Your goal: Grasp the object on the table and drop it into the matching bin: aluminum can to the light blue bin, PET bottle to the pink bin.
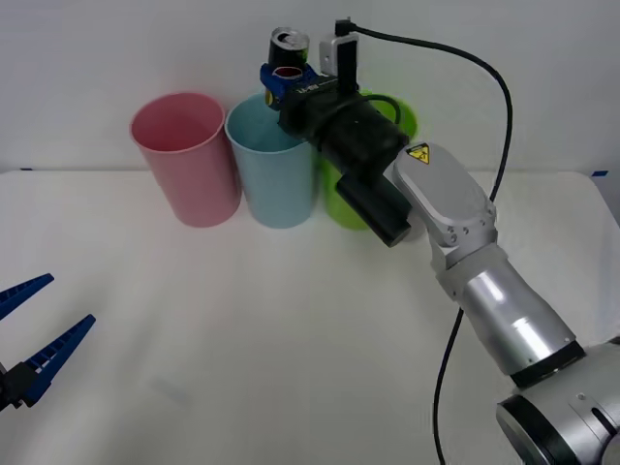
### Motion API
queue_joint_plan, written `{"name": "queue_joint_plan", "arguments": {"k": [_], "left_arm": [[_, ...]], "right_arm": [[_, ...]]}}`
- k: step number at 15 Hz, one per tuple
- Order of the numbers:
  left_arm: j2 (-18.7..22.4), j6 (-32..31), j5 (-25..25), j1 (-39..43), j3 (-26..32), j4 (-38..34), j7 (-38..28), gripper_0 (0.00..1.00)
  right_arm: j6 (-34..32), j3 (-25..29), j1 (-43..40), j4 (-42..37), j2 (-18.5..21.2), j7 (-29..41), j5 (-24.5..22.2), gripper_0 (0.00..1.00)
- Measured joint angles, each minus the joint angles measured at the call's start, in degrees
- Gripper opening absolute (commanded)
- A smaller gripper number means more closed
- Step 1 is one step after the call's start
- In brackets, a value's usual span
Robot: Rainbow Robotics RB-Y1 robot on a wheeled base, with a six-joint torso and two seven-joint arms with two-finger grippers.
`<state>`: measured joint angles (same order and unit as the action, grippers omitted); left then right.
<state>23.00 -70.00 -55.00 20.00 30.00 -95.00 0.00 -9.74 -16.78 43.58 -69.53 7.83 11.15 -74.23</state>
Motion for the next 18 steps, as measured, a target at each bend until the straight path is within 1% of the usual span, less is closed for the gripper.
{"name": "queue_joint_plan", "arguments": {"k": [5,9,10,11,12,13,14,18], "left_arm": [[0.00,0.00,0.00,0.00,0.00,0.00,0.00,1.00],[0.00,0.00,0.00,0.00,0.00,0.00,0.00,1.00],[0.00,0.00,0.00,0.00,0.00,0.00,0.00,1.00],[0.00,0.00,0.00,0.00,0.00,0.00,0.00,1.00],[0.00,0.00,0.00,0.00,0.00,0.00,0.00,1.00],[0.00,0.00,0.00,0.00,0.00,0.00,0.00,1.00],[0.00,0.00,0.00,0.00,0.00,0.00,0.00,1.00],[0.00,0.00,0.00,0.00,0.00,0.00,0.00,1.00]], "right_arm": [[2.87,0.04,5.42,7.62,-2.77,-0.85,-0.22,0.00],[3.07,0.00,6.37,9.31,-3.75,-1.52,-0.73,0.00],[3.07,0.00,6.42,9.28,-3.72,-1.68,-0.80,0.07],[3.07,-0.07,6.42,9.28,-3.73,-1.84,-0.82,0.27],[3.07,-0.14,6.37,9.31,-3.76,-1.93,-0.82,0.70],[3.10,-0.14,6.37,9.28,-3.72,-2.05,-0.82,0.98],[3.14,-0.17,6.37,9.27,-3.71,-2.16,-0.82,1.00],[3.15,-0.18,6.30,9.31,-3.71,-2.26,-0.82,1.00]]}}
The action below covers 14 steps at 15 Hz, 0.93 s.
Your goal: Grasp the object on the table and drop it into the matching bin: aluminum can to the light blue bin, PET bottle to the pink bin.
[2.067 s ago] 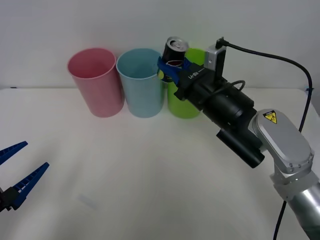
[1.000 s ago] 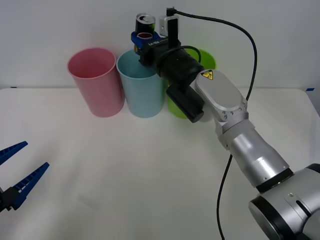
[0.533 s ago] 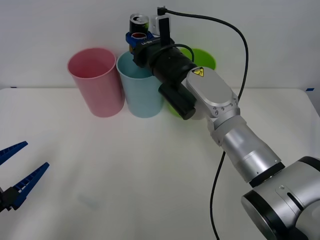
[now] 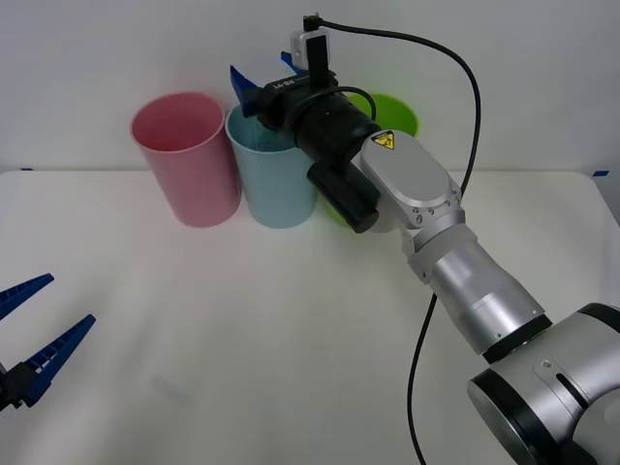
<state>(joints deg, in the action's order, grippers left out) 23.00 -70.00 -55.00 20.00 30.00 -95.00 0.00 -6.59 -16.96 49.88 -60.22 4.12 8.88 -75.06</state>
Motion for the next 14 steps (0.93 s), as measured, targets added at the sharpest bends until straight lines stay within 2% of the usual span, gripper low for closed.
{"name": "queue_joint_plan", "arguments": {"k": [5,9,14], "left_arm": [[0.00,0.00,0.00,0.00,0.00,0.00,0.00,1.00],[0.00,0.00,0.00,0.00,0.00,0.00,0.00,1.00],[0.00,0.00,0.00,0.00,0.00,0.00,0.00,1.00]], "right_arm": [[-1.58,0.06,-2.29,-3.05,1.53,0.00,-0.02,1.00],[-2.64,-1.37,-7.88,-11.04,3.84,0.37,-0.26,1.00],[-3.68,-4.10,-17.34,-23.62,9.23,0.81,-0.26,1.00]]}}
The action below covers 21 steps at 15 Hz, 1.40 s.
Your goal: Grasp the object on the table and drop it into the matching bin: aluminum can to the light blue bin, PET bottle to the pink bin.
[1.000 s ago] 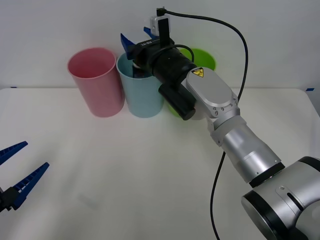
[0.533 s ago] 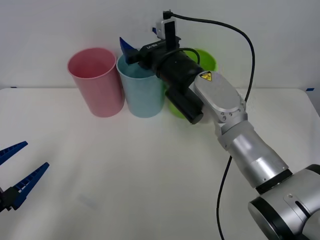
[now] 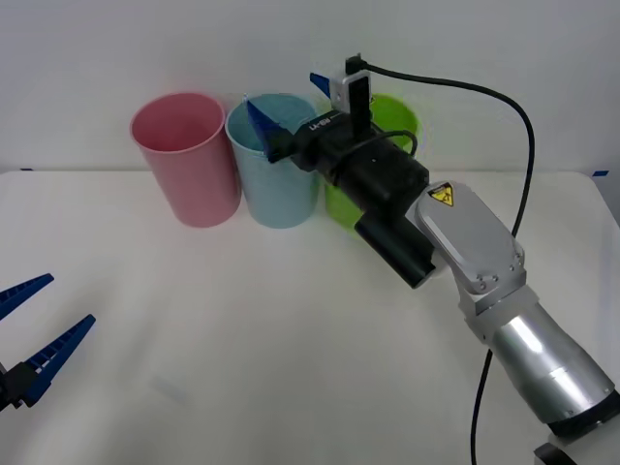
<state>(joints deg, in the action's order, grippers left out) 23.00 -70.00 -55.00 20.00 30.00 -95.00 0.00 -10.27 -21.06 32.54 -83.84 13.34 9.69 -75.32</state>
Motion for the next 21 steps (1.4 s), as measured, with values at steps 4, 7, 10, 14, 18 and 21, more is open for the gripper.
{"name": "queue_joint_plan", "arguments": {"k": [4,7,10,14,18,21], "left_arm": [[0.00,0.00,0.00,0.00,0.00,0.00,0.00,1.00],[0.00,0.00,0.00,0.00,0.00,0.00,0.00,1.00],[0.00,0.00,0.00,0.00,0.00,0.00,0.00,1.00],[0.00,0.00,0.00,-0.01,0.00,0.00,0.00,1.00],[0.00,0.00,0.00,-0.01,0.00,0.00,0.00,1.00],[0.00,0.00,0.00,0.00,0.00,0.00,0.00,1.00]], "right_arm": [[-1.52,-0.66,-8.18,-9.61,4.98,0.12,0.22,1.00],[-2.10,-0.64,-15.63,-17.07,9.60,-0.26,1.79,1.00],[-2.51,-0.20,-21.95,-22.87,14.11,-0.96,3.71,1.00],[-11.19,6.12,-29.81,-26.25,16.10,-2.57,4.90,1.00],[-20.43,13.49,-36.40,-26.99,15.68,-4.85,4.93,1.00],[-27.84,19.52,-40.87,-27.01,14.97,-6.95,4.98,1.00]]}}
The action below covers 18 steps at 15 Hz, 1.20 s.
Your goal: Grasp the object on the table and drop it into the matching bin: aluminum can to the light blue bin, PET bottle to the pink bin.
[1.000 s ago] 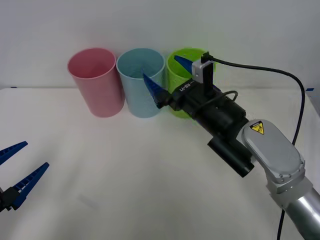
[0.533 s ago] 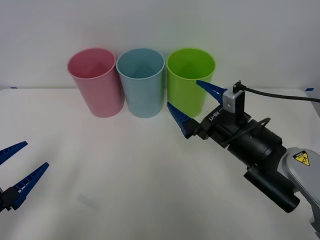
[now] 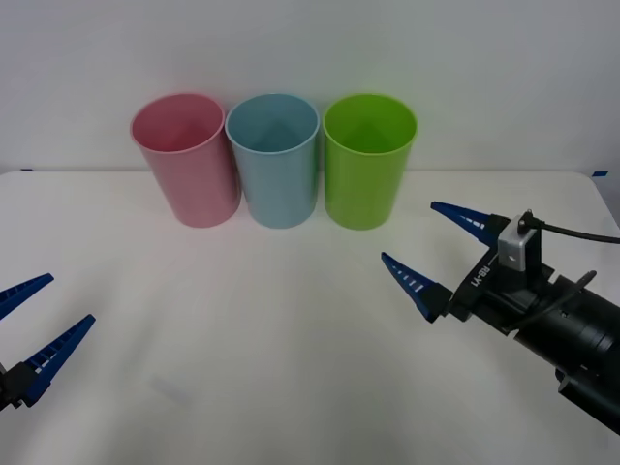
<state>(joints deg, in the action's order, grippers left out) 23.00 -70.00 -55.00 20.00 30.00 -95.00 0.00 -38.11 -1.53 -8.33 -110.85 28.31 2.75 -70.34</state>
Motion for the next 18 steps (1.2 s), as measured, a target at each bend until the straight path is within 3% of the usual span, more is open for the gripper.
{"name": "queue_joint_plan", "arguments": {"k": [11,18], "left_arm": [[0.00,0.00,0.00,0.00,0.00,0.00,0.00,1.00],[0.00,0.00,0.00,-0.01,0.00,0.00,0.00,1.00]], "right_arm": [[-27.04,20.30,-10.55,0.44,-3.83,-4.41,-0.08,1.00],[-36.95,26.08,-11.63,7.04,-3.98,-3.52,2.51,1.00]]}}
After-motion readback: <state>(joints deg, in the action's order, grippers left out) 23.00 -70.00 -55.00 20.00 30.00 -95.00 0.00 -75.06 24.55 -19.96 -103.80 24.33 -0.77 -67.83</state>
